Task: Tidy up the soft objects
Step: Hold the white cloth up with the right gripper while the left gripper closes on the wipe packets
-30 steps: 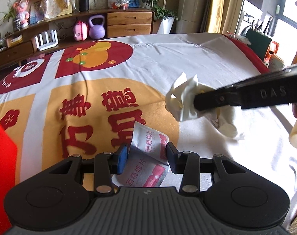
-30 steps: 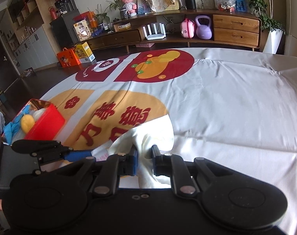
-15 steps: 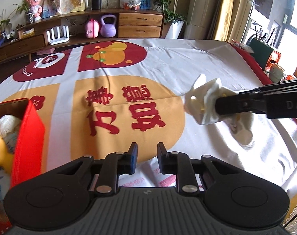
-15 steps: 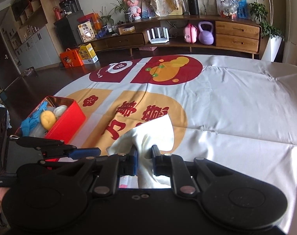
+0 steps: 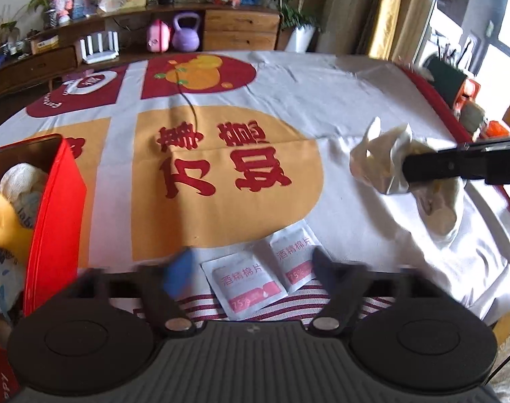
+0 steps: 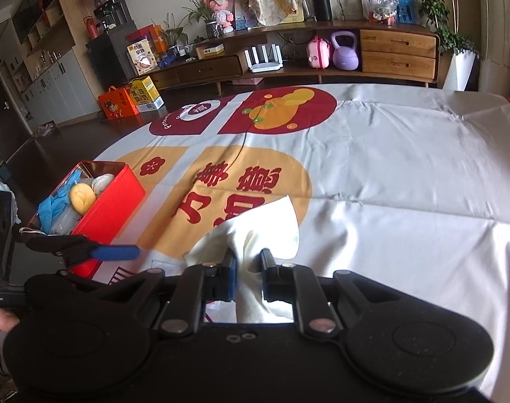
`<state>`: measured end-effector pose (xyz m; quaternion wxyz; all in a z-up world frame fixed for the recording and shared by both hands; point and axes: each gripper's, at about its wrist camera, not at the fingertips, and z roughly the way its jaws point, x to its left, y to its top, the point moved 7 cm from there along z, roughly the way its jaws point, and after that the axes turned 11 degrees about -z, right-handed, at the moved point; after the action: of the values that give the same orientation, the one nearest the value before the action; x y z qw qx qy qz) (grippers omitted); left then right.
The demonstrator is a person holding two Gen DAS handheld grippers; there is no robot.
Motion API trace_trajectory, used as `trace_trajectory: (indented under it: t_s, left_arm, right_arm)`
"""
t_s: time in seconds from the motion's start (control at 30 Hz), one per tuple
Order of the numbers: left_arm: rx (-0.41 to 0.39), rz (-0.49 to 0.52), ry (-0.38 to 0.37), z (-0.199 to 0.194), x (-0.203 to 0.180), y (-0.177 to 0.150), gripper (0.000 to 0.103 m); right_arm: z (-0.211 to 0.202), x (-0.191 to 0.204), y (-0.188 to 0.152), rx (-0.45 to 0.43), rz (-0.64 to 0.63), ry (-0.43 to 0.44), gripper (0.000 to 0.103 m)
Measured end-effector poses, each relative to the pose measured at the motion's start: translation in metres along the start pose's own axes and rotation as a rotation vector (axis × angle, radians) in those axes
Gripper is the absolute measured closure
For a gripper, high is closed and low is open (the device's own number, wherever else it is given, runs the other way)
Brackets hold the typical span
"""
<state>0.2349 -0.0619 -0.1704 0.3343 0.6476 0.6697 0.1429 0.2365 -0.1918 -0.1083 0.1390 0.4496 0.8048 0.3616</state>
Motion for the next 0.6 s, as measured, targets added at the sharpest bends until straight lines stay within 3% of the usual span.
trace_trajectory:
  t_s: [0.2,0.33,0.53,0.6]
  left_arm:
    - [0.046,-0.038,0.039,0.013,-0.001,-0.010,0.020]
    - [0.040,-0.055,0.099,0.021,-0.010,-0.009,0.017]
    - [0.000,-0.180,0.176,0.018,-0.017,0.002,0.016]
    - [-0.017,-0.168,0.191,0.017,-0.026,0.005,0.016]
  right_arm:
    - [0.006,-0.002,-0.007,0.007,0.012,0.018,0.090]
    - [0.008,-0.005,-0.011,0.011,0.018,0.021,0.090]
    - [0.009,-0.008,-0.013,0.011,0.019,0.022,0.090]
    - [0.009,-0.009,-0.014,0.011,0.021,0.021,0.090]
